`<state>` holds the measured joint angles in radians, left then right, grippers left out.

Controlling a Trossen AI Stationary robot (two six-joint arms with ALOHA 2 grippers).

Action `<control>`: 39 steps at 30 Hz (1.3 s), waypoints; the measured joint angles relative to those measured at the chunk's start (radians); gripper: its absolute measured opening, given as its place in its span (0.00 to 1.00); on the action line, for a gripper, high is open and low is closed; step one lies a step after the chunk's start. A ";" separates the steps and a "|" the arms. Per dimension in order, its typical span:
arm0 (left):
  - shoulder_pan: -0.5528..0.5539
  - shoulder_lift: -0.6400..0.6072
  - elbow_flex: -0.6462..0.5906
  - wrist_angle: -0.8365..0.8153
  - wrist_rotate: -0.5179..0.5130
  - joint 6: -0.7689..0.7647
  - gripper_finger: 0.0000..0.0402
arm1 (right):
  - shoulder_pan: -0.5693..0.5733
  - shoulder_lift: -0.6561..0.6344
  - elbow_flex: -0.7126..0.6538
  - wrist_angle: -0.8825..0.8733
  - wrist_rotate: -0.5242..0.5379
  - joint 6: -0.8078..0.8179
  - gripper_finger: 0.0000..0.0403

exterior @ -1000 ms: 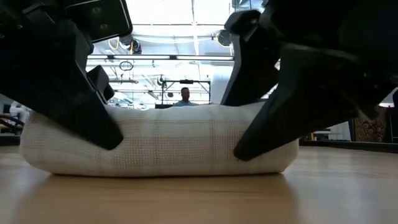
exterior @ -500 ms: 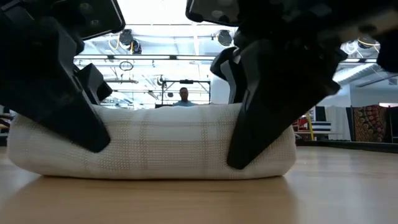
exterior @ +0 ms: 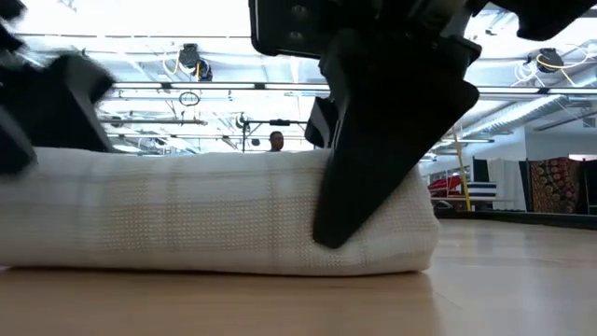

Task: Roll towel
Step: Roll the white kitchen towel

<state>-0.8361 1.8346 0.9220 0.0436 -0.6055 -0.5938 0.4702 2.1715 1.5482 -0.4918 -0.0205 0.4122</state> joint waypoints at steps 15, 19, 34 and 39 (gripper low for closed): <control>-0.149 0.037 0.003 0.062 -0.288 0.107 0.62 | -0.018 0.002 -0.001 0.015 -0.014 0.101 0.13; -0.161 0.089 0.003 0.121 -0.289 0.156 0.62 | -0.018 0.003 -0.001 0.017 -0.013 0.107 0.13; -0.074 0.110 0.004 -0.004 -0.280 0.263 0.61 | -0.019 0.003 -0.001 0.027 -0.009 0.130 0.14; -0.054 0.110 0.004 -0.035 -0.282 0.280 0.55 | -0.019 0.003 -0.001 0.028 -0.009 0.129 0.14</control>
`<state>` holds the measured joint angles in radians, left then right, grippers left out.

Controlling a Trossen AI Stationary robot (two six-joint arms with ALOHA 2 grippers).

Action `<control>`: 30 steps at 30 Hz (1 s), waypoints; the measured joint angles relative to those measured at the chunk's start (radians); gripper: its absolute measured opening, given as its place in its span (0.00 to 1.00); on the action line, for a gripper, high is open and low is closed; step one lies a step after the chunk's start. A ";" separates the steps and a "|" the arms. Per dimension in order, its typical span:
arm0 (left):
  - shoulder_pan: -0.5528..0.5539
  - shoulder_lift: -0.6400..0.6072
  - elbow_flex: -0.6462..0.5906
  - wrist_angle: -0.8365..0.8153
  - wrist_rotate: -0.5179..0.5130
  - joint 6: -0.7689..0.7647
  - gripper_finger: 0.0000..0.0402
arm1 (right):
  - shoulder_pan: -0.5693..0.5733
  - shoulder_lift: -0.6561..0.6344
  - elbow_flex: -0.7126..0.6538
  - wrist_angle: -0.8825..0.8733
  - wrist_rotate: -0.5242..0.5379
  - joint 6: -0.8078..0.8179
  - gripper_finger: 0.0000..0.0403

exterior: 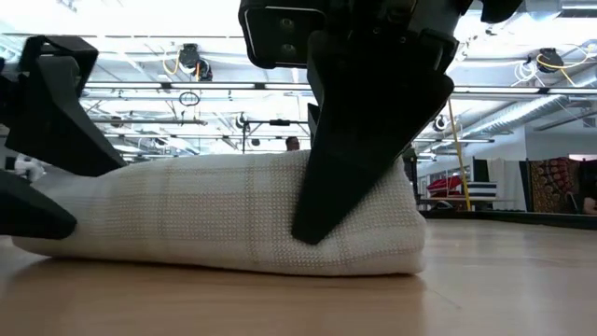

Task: Roll towel
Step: Roll the white kitchen towel

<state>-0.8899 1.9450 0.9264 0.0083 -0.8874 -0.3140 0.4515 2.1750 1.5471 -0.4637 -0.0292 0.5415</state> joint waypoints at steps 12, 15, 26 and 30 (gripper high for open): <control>0.007 0.000 0.000 0.009 0.041 0.085 0.52 | 0.000 0.000 0.000 0.000 -0.002 -0.007 0.14; 0.007 0.000 0.000 0.020 0.064 0.059 0.61 | 0.000 0.000 0.000 0.000 -0.002 -0.007 0.14; 0.067 -0.004 0.002 -0.018 0.137 0.058 0.67 | 0.000 0.000 0.000 0.000 -0.003 -0.006 0.14; 0.090 -0.004 0.002 -0.017 0.156 0.057 0.53 | 0.000 0.000 0.000 -0.002 -0.002 -0.006 0.14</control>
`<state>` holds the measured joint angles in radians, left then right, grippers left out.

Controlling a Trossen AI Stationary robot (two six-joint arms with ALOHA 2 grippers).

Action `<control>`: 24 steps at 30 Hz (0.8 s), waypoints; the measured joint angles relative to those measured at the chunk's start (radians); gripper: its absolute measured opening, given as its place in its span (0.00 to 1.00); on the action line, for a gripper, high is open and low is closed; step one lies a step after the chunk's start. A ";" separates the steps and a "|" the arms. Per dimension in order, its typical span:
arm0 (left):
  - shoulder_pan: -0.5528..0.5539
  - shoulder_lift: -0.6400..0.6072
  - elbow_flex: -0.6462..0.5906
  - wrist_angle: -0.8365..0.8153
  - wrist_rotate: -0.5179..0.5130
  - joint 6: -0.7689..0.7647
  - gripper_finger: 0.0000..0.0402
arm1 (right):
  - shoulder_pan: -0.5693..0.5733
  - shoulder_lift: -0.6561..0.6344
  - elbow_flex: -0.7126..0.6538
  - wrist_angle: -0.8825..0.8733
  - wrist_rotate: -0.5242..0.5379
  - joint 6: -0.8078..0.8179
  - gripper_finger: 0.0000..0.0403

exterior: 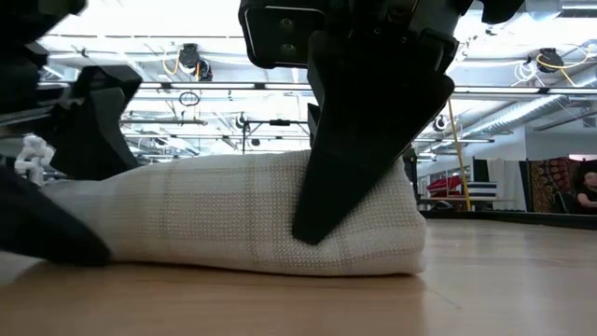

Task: Roll towel
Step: Roll the white kitchen towel

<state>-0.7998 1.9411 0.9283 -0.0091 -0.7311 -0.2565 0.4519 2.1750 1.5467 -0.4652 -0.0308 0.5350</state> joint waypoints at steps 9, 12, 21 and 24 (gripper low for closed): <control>0.027 -0.001 0.000 -0.007 0.059 -0.060 0.24 | 0.007 -0.006 0.000 -0.011 0.024 -0.001 0.17; 0.032 -0.014 0.000 -0.007 0.101 -0.133 0.21 | 0.026 -0.026 -0.001 -0.050 0.095 -0.018 0.25; 0.072 -0.074 -0.001 0.002 0.354 -0.313 0.21 | 0.157 -0.093 -0.003 -0.167 0.365 -0.035 0.52; 0.095 -0.076 0.000 0.017 0.436 -0.315 0.21 | 0.212 -0.094 -0.003 -0.168 0.450 -0.028 0.58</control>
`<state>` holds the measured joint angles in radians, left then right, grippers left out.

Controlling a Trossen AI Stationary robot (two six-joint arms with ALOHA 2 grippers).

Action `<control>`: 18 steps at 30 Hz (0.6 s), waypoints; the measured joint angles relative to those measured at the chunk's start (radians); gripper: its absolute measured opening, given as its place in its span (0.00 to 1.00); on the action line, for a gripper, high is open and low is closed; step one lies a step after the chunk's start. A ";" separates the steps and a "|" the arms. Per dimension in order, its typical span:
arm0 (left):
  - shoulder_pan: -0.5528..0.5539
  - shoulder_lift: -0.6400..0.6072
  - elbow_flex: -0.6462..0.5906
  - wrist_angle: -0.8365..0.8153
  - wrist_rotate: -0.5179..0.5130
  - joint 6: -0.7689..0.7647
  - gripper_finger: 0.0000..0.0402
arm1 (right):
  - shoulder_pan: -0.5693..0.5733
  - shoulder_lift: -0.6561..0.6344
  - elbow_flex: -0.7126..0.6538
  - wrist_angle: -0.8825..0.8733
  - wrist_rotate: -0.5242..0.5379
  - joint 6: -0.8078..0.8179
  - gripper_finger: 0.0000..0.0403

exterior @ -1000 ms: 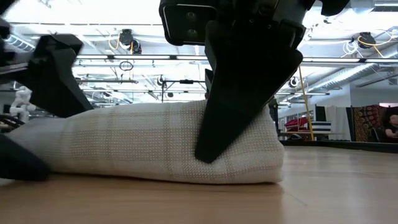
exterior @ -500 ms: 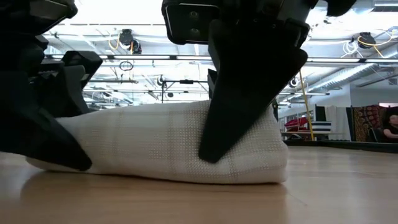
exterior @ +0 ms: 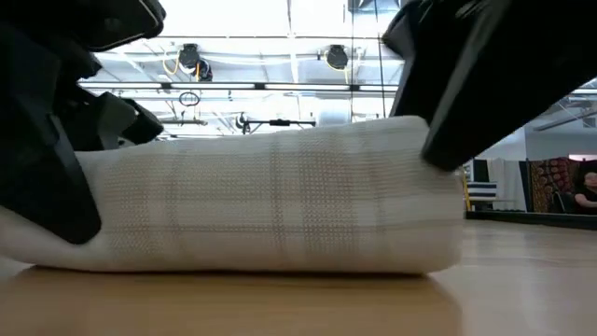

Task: Roll towel
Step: Roll the white kitchen towel

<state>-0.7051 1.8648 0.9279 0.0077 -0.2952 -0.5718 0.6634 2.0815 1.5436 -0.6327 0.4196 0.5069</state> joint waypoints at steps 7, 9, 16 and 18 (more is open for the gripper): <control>0.059 -0.001 0.000 0.000 0.157 -0.029 0.21 | 0.126 -0.002 0.000 0.010 0.288 0.001 0.66; 0.075 0.000 0.000 -0.001 0.195 -0.029 0.21 | 0.144 -0.002 0.001 0.015 0.302 0.007 0.67; 0.122 0.001 -0.001 0.043 0.313 -0.026 0.21 | 0.138 0.066 0.002 0.157 0.332 -0.066 0.70; 0.132 0.001 0.000 0.043 0.337 -0.027 0.21 | 0.131 0.083 0.002 0.181 0.338 -0.079 0.73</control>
<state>-0.5728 1.8660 0.9276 0.0504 0.0419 -0.5983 0.7940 2.1648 1.5455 -0.4513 0.7576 0.4281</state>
